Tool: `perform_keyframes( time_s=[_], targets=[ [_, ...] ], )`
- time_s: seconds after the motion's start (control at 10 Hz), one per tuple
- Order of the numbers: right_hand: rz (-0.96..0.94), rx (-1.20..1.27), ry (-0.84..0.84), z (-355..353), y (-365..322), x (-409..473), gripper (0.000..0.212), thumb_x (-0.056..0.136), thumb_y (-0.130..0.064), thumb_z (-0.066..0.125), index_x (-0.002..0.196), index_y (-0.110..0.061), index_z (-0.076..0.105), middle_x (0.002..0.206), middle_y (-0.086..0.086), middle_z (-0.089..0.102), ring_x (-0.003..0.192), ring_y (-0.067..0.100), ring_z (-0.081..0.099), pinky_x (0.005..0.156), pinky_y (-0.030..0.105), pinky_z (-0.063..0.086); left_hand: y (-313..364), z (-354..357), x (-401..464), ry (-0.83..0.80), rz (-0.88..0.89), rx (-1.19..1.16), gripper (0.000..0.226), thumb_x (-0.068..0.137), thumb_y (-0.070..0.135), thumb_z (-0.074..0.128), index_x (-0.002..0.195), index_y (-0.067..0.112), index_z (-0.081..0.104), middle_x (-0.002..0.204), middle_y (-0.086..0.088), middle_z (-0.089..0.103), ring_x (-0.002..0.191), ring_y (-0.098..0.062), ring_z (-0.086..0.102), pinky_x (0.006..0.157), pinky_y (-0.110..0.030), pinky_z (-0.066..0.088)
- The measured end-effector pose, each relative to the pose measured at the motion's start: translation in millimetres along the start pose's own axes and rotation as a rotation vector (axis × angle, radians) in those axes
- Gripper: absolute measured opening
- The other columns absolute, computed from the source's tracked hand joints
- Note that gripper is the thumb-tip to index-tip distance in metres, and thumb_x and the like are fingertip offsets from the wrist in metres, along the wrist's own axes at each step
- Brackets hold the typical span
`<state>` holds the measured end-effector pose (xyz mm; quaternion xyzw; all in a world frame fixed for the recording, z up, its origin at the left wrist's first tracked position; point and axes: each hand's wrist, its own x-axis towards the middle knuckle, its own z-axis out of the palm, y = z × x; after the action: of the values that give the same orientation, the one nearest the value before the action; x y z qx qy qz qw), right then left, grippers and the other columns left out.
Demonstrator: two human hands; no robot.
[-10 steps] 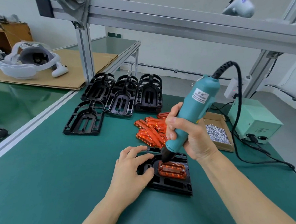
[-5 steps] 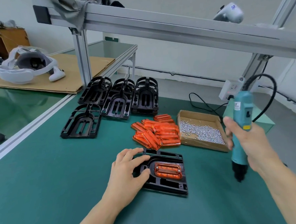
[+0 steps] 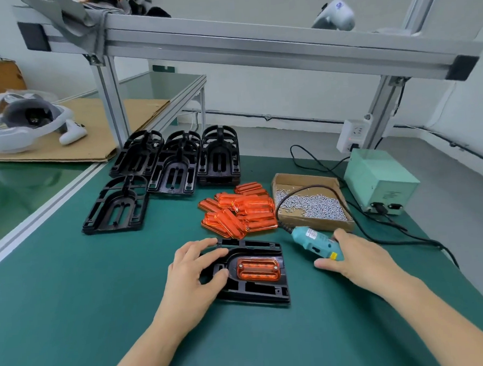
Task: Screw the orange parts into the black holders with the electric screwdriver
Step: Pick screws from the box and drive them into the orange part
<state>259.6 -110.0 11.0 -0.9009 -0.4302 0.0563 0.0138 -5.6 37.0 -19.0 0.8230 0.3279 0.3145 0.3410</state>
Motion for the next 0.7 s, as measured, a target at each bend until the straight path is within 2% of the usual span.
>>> perform_keyframes(
  time_s=[0.2, 0.3, 0.4, 0.5, 0.7],
  targets=[
    [-0.005, -0.041, 0.05, -0.8, -9.2, -1.2, 0.054, 0.083, -0.07, 0.053, 0.098, -0.023, 0.031, 0.094, -0.006, 0.043, 0.082, 0.016, 0.047, 0.063, 0.031, 0.038, 1.3, -0.5, -0.5, -0.005, -0.008, -0.004, 0.032, 0.085, 0.018, 0.068, 0.115, 0.03, 0.066, 0.125, 0.021, 0.051, 0.129, -0.003, 0.029, 0.111, -0.04, 0.026],
    [-0.006, -0.029, 0.049, 1.3, -9.2, -2.7, 0.054, 0.084, -0.068, 0.053, 0.105, -0.021, 0.035, 0.099, -0.005, 0.044, 0.094, 0.017, 0.049, 0.066, 0.032, 0.04, 1.9, -0.8, -0.8, -0.008, -0.012, -0.001, 0.032, 0.085, 0.018, 0.068, 0.115, 0.029, 0.066, 0.125, 0.02, 0.051, 0.129, -0.004, 0.03, 0.111, -0.041, 0.026],
    [0.0, -0.121, 0.052, 3.8, -9.4, -4.3, 0.059, 0.086, -0.071, 0.045, 0.115, -0.02, 0.04, 0.113, -0.001, 0.05, 0.107, 0.02, 0.05, 0.077, 0.033, 0.041, 2.4, -1.0, -1.1, -0.008, -0.011, 0.003, 0.033, 0.086, 0.018, 0.068, 0.116, 0.029, 0.066, 0.124, 0.021, 0.051, 0.129, -0.002, 0.029, 0.111, -0.04, 0.026],
    [0.003, -0.275, 0.066, 3.0, -10.5, -3.7, 0.063, 0.088, -0.073, 0.034, 0.122, -0.021, 0.044, 0.122, -0.001, 0.05, 0.113, 0.019, 0.049, 0.088, 0.034, 0.036, 2.8, -1.2, -1.3, -0.01, -0.013, 0.002, 0.032, 0.086, 0.018, 0.067, 0.116, 0.029, 0.066, 0.124, 0.022, 0.05, 0.128, -0.001, 0.029, 0.111, -0.039, 0.026],
    [0.005, -0.271, -0.015, -4.5, -10.5, -6.1, 0.064, 0.092, -0.069, 0.031, 0.135, -0.023, 0.038, 0.132, -0.002, 0.046, 0.122, 0.019, 0.044, 0.093, 0.036, 0.032, 4.0, -1.5, -1.4, -0.008, -0.029, -0.018, 0.032, 0.085, 0.017, 0.069, 0.113, 0.031, 0.066, 0.125, 0.02, 0.051, 0.129, -0.002, 0.03, 0.112, -0.04, 0.026]
  ],
)
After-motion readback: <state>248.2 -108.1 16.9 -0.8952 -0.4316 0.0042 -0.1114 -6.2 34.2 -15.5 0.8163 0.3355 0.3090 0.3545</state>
